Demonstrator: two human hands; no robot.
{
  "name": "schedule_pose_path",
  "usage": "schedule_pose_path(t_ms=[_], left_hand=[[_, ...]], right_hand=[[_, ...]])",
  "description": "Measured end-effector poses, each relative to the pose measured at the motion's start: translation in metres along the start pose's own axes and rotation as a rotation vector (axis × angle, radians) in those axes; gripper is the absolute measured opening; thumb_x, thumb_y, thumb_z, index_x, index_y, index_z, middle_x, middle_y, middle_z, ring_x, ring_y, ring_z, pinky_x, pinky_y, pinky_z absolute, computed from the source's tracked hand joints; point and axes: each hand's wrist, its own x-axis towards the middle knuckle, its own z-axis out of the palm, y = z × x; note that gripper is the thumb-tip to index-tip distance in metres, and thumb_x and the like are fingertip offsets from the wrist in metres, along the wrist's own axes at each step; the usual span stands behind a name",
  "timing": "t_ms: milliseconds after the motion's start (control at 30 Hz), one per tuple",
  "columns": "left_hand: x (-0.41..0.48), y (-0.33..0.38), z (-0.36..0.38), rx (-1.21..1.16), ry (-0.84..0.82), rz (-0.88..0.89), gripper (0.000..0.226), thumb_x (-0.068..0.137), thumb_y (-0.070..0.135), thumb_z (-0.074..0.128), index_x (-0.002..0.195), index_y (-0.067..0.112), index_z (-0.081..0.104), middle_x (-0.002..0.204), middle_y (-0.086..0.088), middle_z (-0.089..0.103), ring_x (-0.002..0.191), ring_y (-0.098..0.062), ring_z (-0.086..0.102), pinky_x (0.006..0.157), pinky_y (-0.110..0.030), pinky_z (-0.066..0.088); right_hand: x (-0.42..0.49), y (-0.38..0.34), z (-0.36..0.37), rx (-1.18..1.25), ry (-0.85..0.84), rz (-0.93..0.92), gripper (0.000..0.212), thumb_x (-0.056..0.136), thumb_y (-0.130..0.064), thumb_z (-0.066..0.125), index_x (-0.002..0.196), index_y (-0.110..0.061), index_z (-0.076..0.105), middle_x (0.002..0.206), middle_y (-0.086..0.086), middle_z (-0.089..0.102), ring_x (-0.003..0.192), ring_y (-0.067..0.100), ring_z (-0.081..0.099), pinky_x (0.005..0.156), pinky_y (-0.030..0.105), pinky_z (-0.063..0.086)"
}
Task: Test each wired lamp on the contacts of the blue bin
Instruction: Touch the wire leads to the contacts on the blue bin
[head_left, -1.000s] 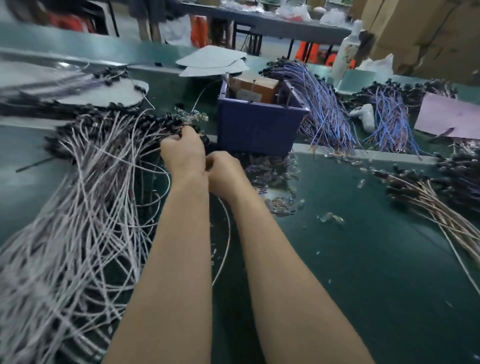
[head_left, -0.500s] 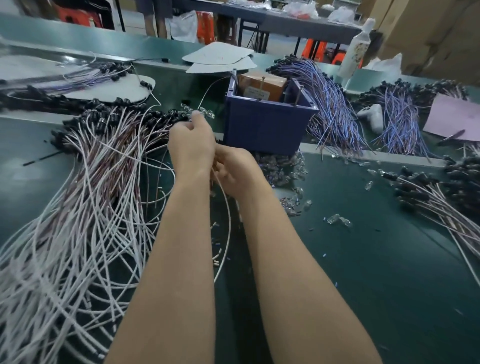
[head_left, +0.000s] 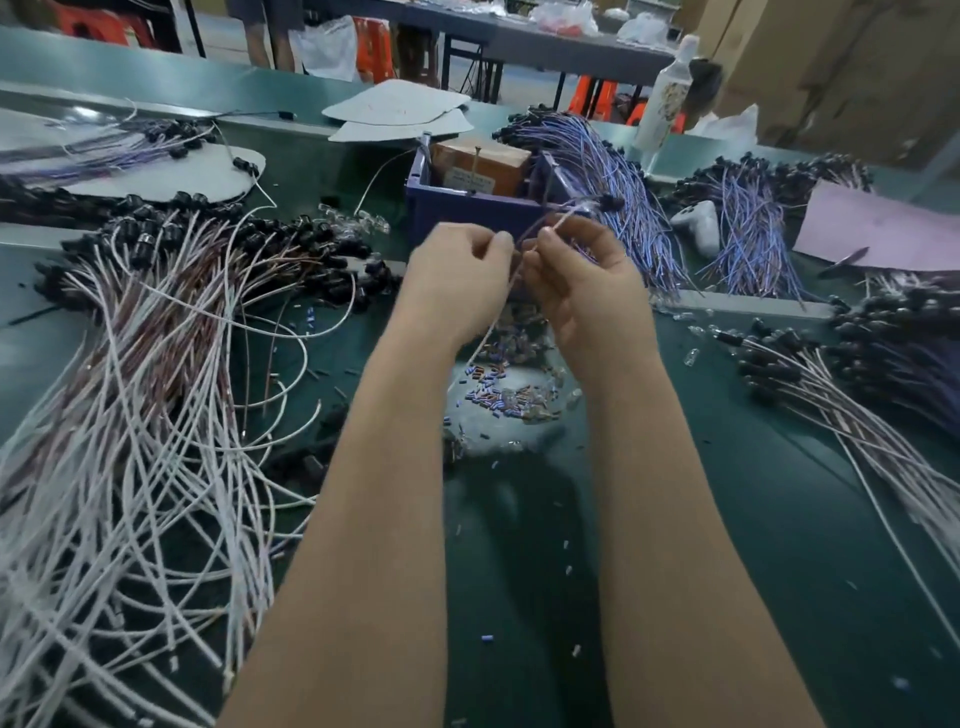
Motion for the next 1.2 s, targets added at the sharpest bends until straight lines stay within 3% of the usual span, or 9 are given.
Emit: schedule_pose_path(t_ms=[100,200,267,367,433,633,767,1000,1200], left_hand=[[0.002,0.004,0.027,-0.022,-0.149,0.047,0.022,0.098,0.020,0.047,0.100,0.017,0.068,0.088,0.000,0.071,0.089,-0.018,0.064,0.088,-0.034,0.051],[0.002,0.000,0.047,-0.089,-0.206,0.052,0.018,0.097,0.013,0.047,0.097,0.017,0.065,0.074,0.005,0.065,0.073,-0.010,0.061,0.071,-0.026,0.051],[0.000,-0.004,0.055,-0.131,-0.203,0.065,0.019,0.097,0.011,0.046,0.097,0.015,0.065,0.071,0.005,0.062,0.065,-0.010,0.057,0.062,-0.023,0.046],[0.000,-0.011,0.061,-0.133,-0.206,0.062,0.022,0.098,0.012,0.044,0.104,0.012,0.066,0.073,0.007,0.059,0.063,-0.008,0.055,0.066,-0.024,0.045],[0.000,-0.017,0.062,-0.108,-0.226,0.037,0.025,0.099,0.016,0.043,0.102,0.009,0.066,0.076,0.005,0.060,0.065,-0.009,0.055,0.068,-0.026,0.047],[0.002,-0.039,0.056,0.048,-0.264,-0.028,0.019,0.097,0.021,0.048,0.087,0.017,0.062,0.070,0.008,0.063,0.061,-0.006,0.052,0.056,-0.020,0.041],[0.001,-0.039,0.061,0.062,-0.183,-0.032,0.017,0.097,0.020,0.050,0.098,0.015,0.066,0.092,-0.003,0.068,0.082,-0.015,0.057,0.074,-0.022,0.040],[-0.002,-0.034,0.061,-0.038,-0.123,-0.006,0.020,0.094,0.017,0.052,0.111,0.014,0.063,0.099,0.001,0.068,0.094,-0.014,0.061,0.086,-0.026,0.047],[-0.003,-0.033,0.062,-0.105,-0.092,0.038,0.015,0.092,0.022,0.056,0.102,0.015,0.065,0.084,0.007,0.066,0.075,-0.004,0.058,0.069,-0.015,0.046]], right_hand=[[0.003,-0.005,-0.019,0.060,0.140,-0.105,0.015,0.092,0.005,0.054,0.083,-0.007,0.052,0.076,0.008,0.059,0.059,0.010,0.063,0.062,0.019,0.055],[0.007,-0.005,-0.038,0.057,0.230,-0.161,0.017,0.093,0.001,0.054,0.079,-0.009,0.052,0.069,0.003,0.059,0.060,0.009,0.059,0.063,0.019,0.053],[0.007,-0.002,-0.049,-0.048,0.214,-0.124,0.017,0.093,-0.007,0.057,0.077,-0.012,0.056,0.061,-0.004,0.059,0.057,0.007,0.051,0.057,0.017,0.048],[0.006,0.007,-0.059,-0.363,0.072,-0.089,0.014,0.093,-0.015,0.058,0.082,-0.014,0.067,0.066,-0.004,0.056,0.056,0.005,0.043,0.053,0.016,0.039],[0.009,0.011,-0.062,-0.423,0.098,-0.161,0.017,0.094,-0.014,0.057,0.082,-0.014,0.068,0.063,-0.005,0.051,0.054,0.005,0.040,0.053,0.016,0.037],[0.015,0.011,-0.072,-0.003,0.513,-0.164,0.020,0.095,-0.016,0.056,0.077,-0.012,0.063,0.058,-0.005,0.056,0.049,0.002,0.052,0.050,0.015,0.047],[0.014,0.018,-0.065,0.021,0.355,-0.025,0.016,0.094,-0.016,0.057,0.079,-0.015,0.063,0.067,-0.002,0.062,0.059,0.007,0.058,0.058,0.018,0.051],[0.012,0.020,-0.063,-0.043,0.241,0.017,0.018,0.093,-0.007,0.056,0.078,-0.016,0.057,0.067,-0.004,0.064,0.062,0.009,0.053,0.059,0.019,0.046],[0.013,0.023,-0.060,-0.165,0.291,-0.010,0.023,0.092,-0.004,0.051,0.072,-0.015,0.051,0.065,-0.003,0.057,0.055,0.008,0.044,0.053,0.019,0.038]])
